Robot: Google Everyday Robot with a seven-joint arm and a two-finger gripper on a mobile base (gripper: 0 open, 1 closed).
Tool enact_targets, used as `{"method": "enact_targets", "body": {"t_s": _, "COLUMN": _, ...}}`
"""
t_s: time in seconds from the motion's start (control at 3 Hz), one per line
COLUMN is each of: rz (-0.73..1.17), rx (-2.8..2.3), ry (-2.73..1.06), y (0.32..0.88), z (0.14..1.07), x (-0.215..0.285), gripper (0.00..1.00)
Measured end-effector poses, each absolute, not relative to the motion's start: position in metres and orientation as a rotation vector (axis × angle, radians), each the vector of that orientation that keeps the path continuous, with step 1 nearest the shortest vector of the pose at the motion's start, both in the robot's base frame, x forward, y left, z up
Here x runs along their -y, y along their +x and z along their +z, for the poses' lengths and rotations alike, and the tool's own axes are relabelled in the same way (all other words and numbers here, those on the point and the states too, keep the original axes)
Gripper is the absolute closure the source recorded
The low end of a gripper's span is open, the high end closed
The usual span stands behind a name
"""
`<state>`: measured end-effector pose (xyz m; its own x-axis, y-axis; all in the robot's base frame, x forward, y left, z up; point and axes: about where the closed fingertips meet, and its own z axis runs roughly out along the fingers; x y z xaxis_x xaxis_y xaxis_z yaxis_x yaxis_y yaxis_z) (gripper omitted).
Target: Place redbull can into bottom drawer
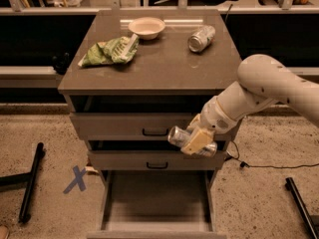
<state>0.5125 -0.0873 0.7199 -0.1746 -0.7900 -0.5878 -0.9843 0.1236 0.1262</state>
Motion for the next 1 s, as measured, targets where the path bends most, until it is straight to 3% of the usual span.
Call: {"method": "enact_targets", "body": {"t_s": 1.0, "rz": 0.834, "rx": -2.122, "ry": -1.561, "y": 0.505, "z": 0.697, "x": 0.061, "gripper": 1.00}}
